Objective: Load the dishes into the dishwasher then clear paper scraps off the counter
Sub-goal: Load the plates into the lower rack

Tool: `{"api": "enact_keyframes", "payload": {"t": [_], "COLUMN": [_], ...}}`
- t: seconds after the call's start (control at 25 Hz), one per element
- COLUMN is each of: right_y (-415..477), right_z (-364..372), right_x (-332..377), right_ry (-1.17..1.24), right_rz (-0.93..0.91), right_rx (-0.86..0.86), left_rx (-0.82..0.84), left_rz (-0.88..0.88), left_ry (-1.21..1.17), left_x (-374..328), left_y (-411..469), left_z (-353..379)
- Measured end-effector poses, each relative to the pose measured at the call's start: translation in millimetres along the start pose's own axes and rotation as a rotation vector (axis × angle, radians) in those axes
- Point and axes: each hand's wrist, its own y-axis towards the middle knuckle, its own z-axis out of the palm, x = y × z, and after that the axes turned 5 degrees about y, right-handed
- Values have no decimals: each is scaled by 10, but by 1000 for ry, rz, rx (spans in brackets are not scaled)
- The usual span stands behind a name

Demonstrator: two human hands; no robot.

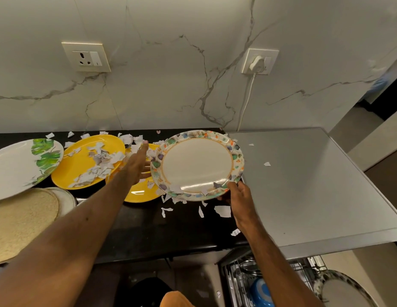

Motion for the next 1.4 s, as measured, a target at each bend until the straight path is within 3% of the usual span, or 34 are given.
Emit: {"api": "enact_keyframes", "payload": {"t": [0.08,0.12,0.24,0.32,0.4,0.48,0.8,1.0,1.12,1.28,1.4], "right_y": [27,36,69,-1,-76,-123,-378,-305,-205,-69,-1], "right_z": [13,32,148,311,535,738,1130,773,615,445,325], "right_x": [23,48,105,123,96,34,9,-144,-100,-10,3], "right_ry": [2,-35,-530,-778,-807,-895,-840,-954,-879,-813,-651], "right_rz": [22,42,31,-219,-412,-354,-533,-509,-498,-458,-398], "right_rx": [50,85,20,-80,94,254,520,404,267,162,2], "left_rx": [225,227,53,-47,-114,-162,-410,-456,-459,-467,-388], "left_rz": [-19,23,209,294,364,404,572,563,638,871,863], "left_ry": [-101,-119,-107,-47,8,18,105,111,95,254,249], "left_x": [43,78,115,98,88,48,25,-8,18,-7,-134], "left_y": [-176,-181,-128,-124,-174,-238,-500,-516,-513,-557,-630], "left_z": [62,75,46,18,23,54,207,6,-54,-53,14]}}
